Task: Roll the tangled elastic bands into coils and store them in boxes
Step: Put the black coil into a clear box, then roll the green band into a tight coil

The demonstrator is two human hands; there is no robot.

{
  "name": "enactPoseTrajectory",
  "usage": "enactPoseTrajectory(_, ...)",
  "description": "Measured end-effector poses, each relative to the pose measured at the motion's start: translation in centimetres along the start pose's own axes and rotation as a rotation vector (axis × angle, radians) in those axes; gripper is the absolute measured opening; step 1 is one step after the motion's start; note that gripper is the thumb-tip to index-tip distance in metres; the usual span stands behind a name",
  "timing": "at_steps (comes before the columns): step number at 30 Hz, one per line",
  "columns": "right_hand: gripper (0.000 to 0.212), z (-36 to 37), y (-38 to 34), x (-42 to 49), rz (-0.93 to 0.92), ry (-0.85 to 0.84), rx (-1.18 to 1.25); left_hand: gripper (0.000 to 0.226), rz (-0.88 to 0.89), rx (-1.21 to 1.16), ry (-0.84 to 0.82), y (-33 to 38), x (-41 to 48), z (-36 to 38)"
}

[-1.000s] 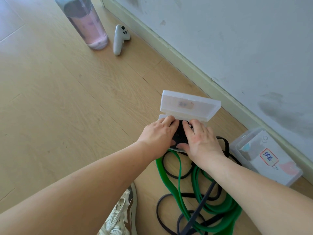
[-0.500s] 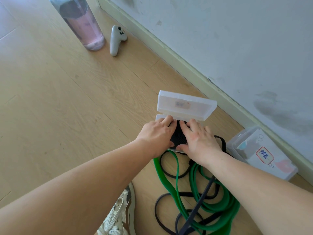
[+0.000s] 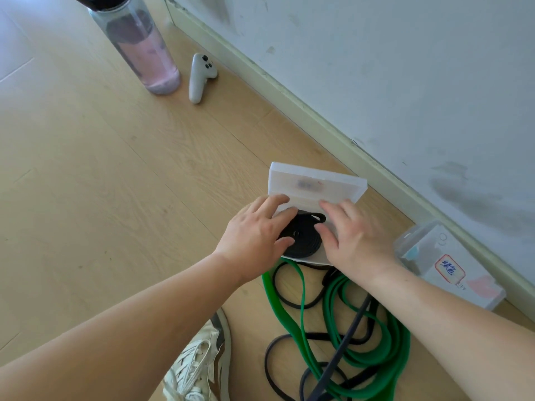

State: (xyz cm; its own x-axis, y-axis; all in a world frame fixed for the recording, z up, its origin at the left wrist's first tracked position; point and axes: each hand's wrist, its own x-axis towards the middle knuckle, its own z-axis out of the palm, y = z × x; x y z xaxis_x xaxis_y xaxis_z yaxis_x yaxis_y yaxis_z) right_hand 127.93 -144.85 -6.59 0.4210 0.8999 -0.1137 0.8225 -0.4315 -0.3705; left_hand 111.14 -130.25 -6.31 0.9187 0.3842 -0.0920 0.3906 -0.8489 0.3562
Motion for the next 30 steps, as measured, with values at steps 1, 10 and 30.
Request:
enactPoseTrajectory(1,0.05,-0.4,-0.1,0.2,0.007,0.013,0.001,0.065,-0.044,-0.001,-0.065,0.1,-0.2,0.0)
enactPoseTrajectory(10,0.075,-0.8,-0.3,1.3,0.196,-0.217,0.035,0.109,-0.16,-0.125,-0.26,-0.4,2.5,0.3)
enactPoseTrajectory(30,0.037,-3.3,3.8,-2.1,0.33,-0.407,-0.11,0.048,-0.377,-0.167,-0.545,3.0,1.7,3.0)
